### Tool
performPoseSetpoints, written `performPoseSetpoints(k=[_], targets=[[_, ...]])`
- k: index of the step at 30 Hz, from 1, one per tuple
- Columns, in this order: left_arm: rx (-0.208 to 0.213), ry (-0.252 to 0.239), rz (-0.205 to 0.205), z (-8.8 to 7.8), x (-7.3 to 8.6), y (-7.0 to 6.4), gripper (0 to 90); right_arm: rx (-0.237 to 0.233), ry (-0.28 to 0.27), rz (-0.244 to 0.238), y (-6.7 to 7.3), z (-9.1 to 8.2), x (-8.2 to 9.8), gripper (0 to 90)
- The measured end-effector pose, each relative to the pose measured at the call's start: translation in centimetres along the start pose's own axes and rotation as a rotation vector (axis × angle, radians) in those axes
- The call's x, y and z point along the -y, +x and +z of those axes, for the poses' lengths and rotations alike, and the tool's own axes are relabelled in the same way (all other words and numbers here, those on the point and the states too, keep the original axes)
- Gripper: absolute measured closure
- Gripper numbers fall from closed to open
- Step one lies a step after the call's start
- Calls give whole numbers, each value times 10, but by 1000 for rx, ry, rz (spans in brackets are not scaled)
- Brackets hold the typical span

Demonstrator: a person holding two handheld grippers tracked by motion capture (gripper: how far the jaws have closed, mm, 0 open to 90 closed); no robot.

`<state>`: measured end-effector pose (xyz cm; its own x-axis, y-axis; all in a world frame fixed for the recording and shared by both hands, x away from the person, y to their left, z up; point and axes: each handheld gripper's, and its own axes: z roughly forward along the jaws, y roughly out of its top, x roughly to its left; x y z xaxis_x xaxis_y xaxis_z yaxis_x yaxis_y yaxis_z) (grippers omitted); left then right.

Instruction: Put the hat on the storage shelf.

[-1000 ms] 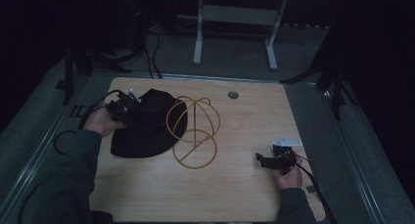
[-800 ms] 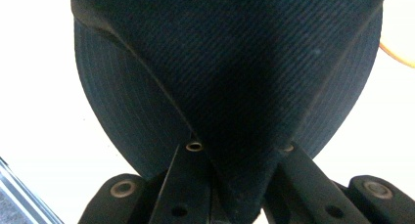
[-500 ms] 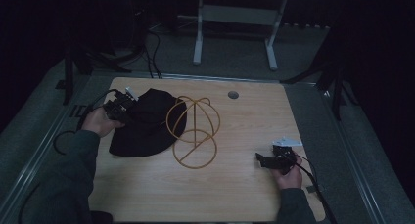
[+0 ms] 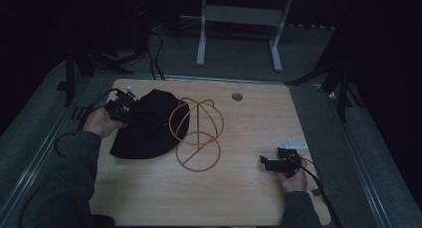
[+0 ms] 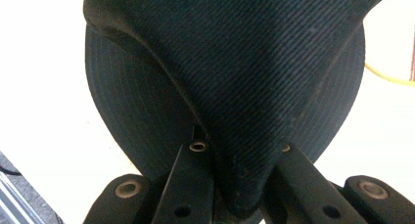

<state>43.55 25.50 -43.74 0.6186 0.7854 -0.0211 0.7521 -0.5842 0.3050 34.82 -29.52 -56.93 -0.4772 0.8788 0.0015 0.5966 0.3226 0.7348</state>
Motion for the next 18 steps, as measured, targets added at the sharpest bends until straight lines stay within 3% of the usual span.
performPoseSetpoints(k=[18], targets=[[4,-50,-16,-20,0,6,880,-2,0,0,0,0,0,153]])
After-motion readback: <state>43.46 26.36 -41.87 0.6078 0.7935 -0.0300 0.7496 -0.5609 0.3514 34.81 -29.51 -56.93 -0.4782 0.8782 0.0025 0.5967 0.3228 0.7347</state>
